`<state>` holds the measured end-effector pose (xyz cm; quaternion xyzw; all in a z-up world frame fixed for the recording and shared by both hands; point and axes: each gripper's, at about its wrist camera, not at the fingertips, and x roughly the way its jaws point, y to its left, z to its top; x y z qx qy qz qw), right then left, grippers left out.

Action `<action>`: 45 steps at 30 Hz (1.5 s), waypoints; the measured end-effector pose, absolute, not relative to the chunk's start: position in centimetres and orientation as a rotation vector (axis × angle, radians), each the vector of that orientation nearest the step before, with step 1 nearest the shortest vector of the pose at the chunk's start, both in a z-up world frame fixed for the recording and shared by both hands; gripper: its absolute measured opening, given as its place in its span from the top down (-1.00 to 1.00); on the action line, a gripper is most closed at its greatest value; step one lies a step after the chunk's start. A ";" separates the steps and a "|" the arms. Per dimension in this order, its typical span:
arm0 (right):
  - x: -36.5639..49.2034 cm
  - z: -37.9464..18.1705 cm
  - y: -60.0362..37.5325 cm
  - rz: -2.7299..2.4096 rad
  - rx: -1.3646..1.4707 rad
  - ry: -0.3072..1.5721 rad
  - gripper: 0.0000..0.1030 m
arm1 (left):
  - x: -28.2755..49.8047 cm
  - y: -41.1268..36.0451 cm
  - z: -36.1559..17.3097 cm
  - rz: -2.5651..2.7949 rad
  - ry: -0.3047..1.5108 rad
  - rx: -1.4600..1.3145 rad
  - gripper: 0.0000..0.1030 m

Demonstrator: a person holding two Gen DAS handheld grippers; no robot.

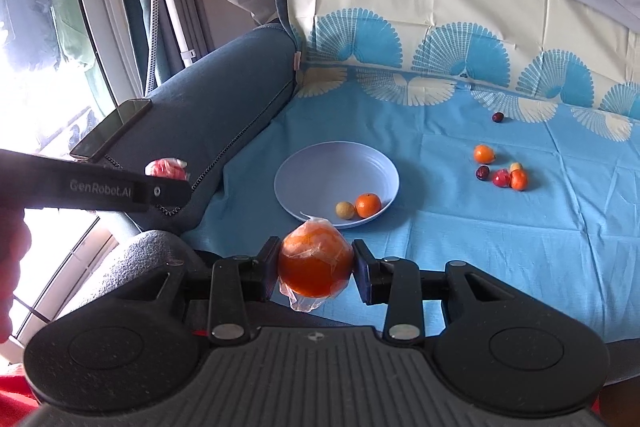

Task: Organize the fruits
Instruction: 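Carry both fruits over the blue plate and open both tools to release them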

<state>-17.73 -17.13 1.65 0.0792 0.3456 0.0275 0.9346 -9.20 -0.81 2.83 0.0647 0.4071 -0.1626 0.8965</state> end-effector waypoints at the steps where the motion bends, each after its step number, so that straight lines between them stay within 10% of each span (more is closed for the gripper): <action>1: -17.7 1.6 -17.1 0.056 0.163 0.706 0.23 | -9.2 -0.9 2.8 -0.337 0.847 0.136 0.38; 45: -9.7 -1.0 -18.0 0.001 0.114 0.750 0.23 | 1.3 -1.3 0.2 -0.343 0.888 0.082 0.38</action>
